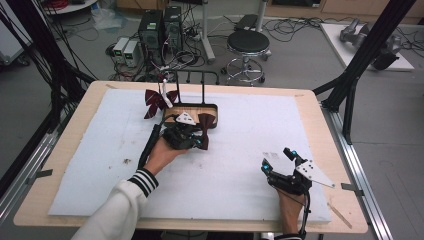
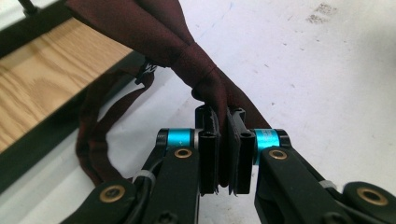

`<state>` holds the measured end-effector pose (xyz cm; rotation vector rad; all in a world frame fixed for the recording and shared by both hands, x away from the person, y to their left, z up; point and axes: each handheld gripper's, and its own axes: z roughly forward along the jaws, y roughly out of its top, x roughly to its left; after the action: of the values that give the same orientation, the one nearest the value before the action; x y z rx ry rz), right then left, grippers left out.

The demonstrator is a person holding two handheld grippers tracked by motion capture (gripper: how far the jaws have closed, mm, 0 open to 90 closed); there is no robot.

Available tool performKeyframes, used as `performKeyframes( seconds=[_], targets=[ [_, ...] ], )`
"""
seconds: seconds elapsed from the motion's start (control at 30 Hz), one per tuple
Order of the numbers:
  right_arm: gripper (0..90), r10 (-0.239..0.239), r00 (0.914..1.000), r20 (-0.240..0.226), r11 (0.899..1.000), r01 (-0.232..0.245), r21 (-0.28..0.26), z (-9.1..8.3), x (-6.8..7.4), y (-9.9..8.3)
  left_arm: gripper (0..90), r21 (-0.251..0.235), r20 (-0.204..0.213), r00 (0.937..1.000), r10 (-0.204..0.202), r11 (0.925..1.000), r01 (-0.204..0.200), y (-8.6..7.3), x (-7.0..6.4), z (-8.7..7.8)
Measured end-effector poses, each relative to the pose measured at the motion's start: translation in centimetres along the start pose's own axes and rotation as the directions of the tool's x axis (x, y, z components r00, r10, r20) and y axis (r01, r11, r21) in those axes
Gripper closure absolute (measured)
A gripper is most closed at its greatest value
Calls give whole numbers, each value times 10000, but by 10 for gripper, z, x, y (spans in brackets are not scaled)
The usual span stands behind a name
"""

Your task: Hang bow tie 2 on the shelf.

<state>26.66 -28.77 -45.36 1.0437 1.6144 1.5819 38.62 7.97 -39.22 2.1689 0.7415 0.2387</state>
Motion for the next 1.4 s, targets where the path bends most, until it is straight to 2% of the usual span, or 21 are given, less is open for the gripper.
performKeyframes(
  seconds=[0.07,0.17,0.7,1.13,1.4],
  targets=[
    [102,2,10000,12,10000,-2,-1,0,0,0,844,-114,-41,10000,88,9999,-89,0,1,-3],
    [102,-58,10000,27,10000,58,11,0,0,0,844,-248,138,9999,18,9997,-15,-1,2,-7],
    [102,-45,10000,47,10000,45,18,0,0,0,846,-1122,-79,9990,438,9927,-445,6,9,-32],
    [102,-50,10000,45,10000,50,16,0,0,0,846,-1868,-412,9954,861,9781,-923,23,14,-53],
    [102,-22,10000,23,10000,22,11,0,0,0,846,-2332,-773,9933,861,9671,-1020,38,18,-70]
  ],
)
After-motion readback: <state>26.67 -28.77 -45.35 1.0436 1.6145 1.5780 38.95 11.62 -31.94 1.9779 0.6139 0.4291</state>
